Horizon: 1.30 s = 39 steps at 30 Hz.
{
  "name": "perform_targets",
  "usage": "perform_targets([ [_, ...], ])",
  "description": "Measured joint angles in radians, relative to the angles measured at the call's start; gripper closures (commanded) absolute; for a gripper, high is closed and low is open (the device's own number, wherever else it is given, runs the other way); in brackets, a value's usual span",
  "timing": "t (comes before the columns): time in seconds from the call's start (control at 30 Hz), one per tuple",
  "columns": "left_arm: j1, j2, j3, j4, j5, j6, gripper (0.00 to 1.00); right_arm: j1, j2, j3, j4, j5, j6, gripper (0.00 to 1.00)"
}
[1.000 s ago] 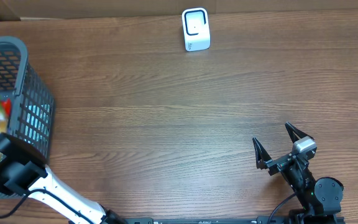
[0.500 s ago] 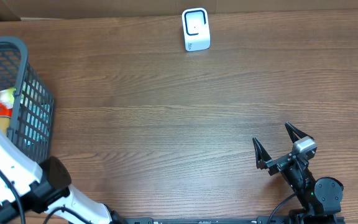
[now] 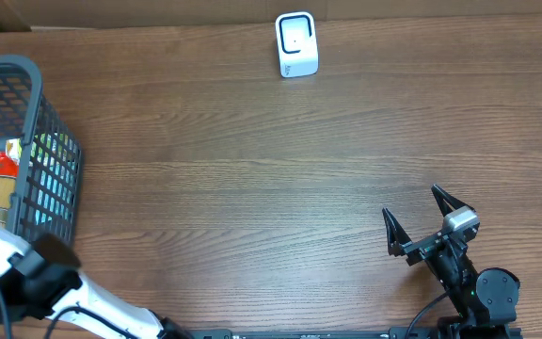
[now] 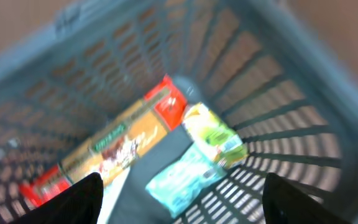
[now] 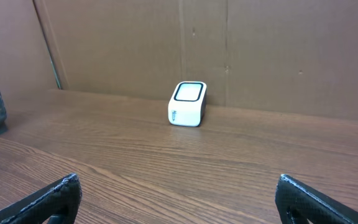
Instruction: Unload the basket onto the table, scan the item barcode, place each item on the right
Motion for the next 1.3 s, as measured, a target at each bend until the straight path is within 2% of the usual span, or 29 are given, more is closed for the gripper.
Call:
perform_targets([
  [0.2,0.069,0.141,-0.003,-0.044,0.049,-0.069,0.27,0.0,0.0,0.0,0.0,0.0,0.0,0.0],
  [0.57,0.028,0.354,-0.007,0.008,0.072,-0.169,0.28,0.0,0.0,0.0,0.0,0.0,0.0,0.0],
  [0.87,-0.042,0.38,-0.018,0.101,0.067,-0.206,0.26,0.0,0.0,0.0,0.0,0.0,0.0,0.0],
  [1.17,-0.125,0.409,-0.018,0.081,0.026,-0.189,0.26,0.0,0.0,0.0,0.0,0.0,0.0,0.0],
  [1.3,-0.124,0.399,-0.018,0.048,0.022,-0.143,0.26,0.0,0.0,0.0,0.0,0.0,0.0,0.0],
])
